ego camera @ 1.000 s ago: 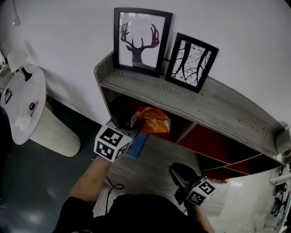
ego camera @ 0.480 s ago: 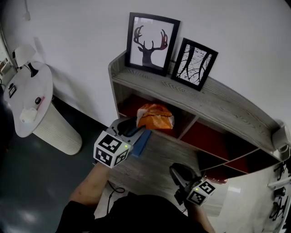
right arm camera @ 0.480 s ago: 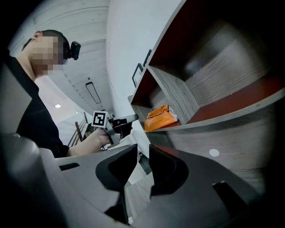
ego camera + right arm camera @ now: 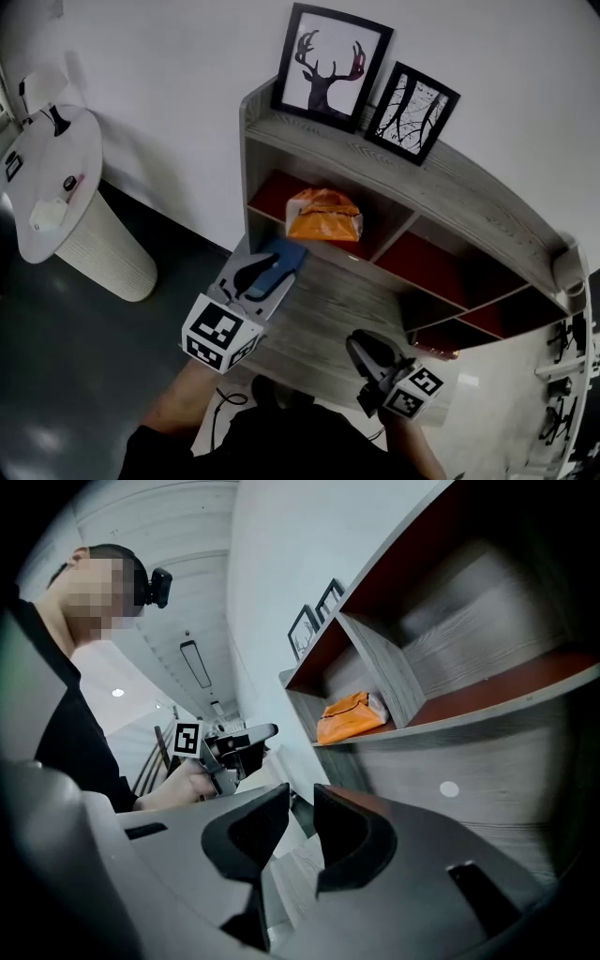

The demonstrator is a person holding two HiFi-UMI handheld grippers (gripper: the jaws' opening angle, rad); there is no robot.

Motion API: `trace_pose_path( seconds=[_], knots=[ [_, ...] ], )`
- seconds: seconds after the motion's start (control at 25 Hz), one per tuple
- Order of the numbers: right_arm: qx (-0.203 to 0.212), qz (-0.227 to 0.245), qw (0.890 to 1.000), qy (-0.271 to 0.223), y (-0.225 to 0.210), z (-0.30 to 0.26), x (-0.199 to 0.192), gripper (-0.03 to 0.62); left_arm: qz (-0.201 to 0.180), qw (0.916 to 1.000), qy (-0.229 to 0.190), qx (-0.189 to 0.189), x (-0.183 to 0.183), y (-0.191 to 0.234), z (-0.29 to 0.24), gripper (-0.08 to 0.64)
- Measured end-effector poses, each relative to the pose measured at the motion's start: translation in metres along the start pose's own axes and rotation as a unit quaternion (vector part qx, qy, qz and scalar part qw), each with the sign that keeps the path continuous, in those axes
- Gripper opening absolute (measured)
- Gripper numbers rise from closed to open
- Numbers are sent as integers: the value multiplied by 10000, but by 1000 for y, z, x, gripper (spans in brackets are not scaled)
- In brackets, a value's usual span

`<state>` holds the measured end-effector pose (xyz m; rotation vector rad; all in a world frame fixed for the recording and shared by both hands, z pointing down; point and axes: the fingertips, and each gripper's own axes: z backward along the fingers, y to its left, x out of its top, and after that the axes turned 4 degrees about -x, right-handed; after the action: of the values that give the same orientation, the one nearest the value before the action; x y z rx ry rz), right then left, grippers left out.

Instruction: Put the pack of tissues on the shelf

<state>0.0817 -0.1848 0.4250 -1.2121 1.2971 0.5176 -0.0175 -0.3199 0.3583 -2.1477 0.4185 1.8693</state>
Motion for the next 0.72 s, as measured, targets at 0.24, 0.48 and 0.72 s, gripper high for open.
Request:
trace_pose_path(
  seconds=[0.24, 0.48, 0.72],
  knots=[
    [113, -71, 9998, -136, 9, 26, 1, 35, 67, 10000, 41, 31, -9, -41, 11, 106],
    [229, -268, 9992, -191, 10, 80, -1, 35, 368, 9990, 191, 185, -21, -106, 9, 66],
    [331, -347, 9984, -284, 3, 147, -6, 35, 540, 9979, 335, 116, -30, -181, -4, 51]
  ],
)
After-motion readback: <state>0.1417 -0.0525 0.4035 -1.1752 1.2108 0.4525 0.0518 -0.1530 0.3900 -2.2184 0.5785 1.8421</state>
